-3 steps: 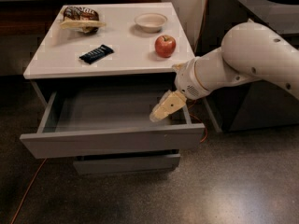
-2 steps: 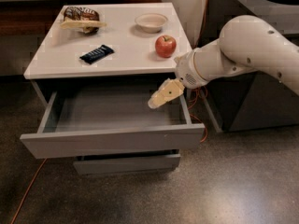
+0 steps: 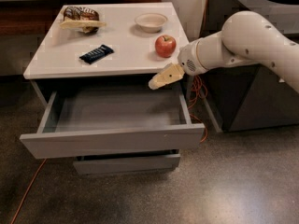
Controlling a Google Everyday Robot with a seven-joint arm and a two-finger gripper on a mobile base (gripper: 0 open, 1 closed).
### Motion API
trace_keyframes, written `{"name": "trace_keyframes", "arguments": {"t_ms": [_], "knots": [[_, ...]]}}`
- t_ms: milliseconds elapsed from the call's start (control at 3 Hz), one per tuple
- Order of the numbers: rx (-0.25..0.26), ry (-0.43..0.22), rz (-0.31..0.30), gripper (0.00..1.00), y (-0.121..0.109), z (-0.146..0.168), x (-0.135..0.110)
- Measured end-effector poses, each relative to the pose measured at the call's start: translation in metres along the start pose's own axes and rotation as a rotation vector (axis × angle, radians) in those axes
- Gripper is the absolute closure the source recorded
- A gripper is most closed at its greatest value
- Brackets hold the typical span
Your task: Place apple into top drawer
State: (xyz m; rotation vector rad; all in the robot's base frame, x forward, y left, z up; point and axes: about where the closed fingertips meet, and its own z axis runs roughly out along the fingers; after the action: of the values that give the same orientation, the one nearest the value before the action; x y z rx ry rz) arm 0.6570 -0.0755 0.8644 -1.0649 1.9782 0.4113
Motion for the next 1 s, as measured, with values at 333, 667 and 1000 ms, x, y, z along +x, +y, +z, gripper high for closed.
{"name": "trace_keyframes", "arguments": {"t_ms": [333, 667, 1000], "knots": [[0.024, -0.048, 0.059, 0.00, -0.031, 0.011, -0.011], [0.054, -0.089, 0.114, 0.00, -0.069, 0.031, -0.024], [0.080, -0.102, 0.138, 0.00, -0.093, 0.044, -0.029]]}}
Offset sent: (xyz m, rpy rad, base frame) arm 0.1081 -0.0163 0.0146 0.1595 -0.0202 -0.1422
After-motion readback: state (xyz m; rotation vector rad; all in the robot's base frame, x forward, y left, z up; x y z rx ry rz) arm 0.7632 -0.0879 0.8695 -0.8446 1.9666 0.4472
